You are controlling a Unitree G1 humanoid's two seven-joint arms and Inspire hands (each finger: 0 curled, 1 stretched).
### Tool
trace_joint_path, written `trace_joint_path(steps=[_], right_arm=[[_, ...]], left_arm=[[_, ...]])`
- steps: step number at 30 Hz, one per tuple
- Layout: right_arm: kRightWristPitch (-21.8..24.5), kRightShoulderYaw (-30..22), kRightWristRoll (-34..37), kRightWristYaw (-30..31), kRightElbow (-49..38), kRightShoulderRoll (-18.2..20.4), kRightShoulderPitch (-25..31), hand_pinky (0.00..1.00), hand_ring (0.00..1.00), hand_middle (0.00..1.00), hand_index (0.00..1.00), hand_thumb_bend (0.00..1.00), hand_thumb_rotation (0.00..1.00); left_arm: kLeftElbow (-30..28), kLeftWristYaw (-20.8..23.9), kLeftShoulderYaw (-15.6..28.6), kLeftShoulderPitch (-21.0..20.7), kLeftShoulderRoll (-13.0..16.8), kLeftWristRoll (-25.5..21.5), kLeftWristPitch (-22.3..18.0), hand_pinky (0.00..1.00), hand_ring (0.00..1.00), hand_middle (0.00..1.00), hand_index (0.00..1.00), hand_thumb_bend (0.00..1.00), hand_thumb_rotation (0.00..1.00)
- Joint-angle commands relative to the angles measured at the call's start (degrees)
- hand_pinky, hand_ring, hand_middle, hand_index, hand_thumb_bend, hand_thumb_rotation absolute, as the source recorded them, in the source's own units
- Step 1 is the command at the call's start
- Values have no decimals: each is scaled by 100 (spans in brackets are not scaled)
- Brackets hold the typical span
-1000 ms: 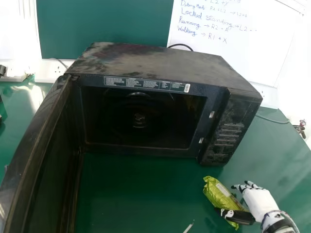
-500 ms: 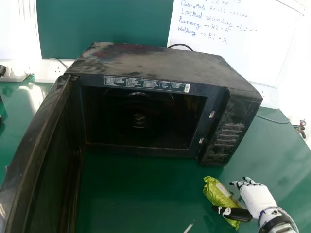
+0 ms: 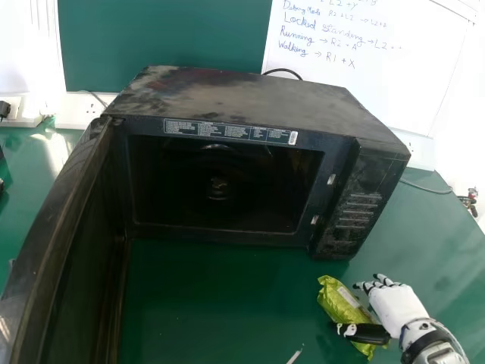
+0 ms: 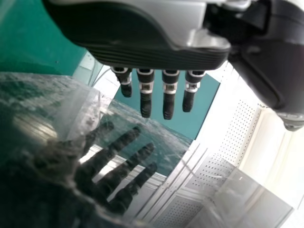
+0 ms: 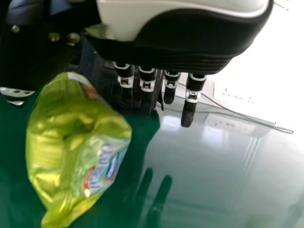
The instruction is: Put biscuit inside oven
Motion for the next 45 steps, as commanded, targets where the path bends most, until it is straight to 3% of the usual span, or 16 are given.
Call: trace_joint_path(steps=[1, 13, 21, 34, 45], right_arm=[[-45, 56, -3, 69, 15, -141, -16, 82, 87, 91, 91, 100, 60], [-211, 153, -20, 56, 136, -274, -8, 79, 87, 90, 92, 100, 61], [-223, 124, 26, 85, 82, -290, 53, 85, 90, 92, 92, 100, 61], [-292, 177, -216, -90, 149, -302, 123, 85, 89, 91, 92, 100, 61], [-67, 335, -569, -96, 225, -211, -21, 89, 89, 93, 92, 98, 58]], left_arm=[[-52, 41, -54, 122, -181, 26, -73, 85, 90, 92, 96, 94, 66], [-83, 99, -114, 168, -173, 11, -93, 85, 90, 92, 96, 94, 66], [-129, 115, -157, 206, -186, 7, -104, 85, 90, 92, 96, 94, 65], [-111, 153, -188, 234, -175, 23, -132, 85, 90, 92, 96, 95, 65], [-109, 121, -250, 274, -191, 5, -158, 86, 90, 92, 96, 94, 65]])
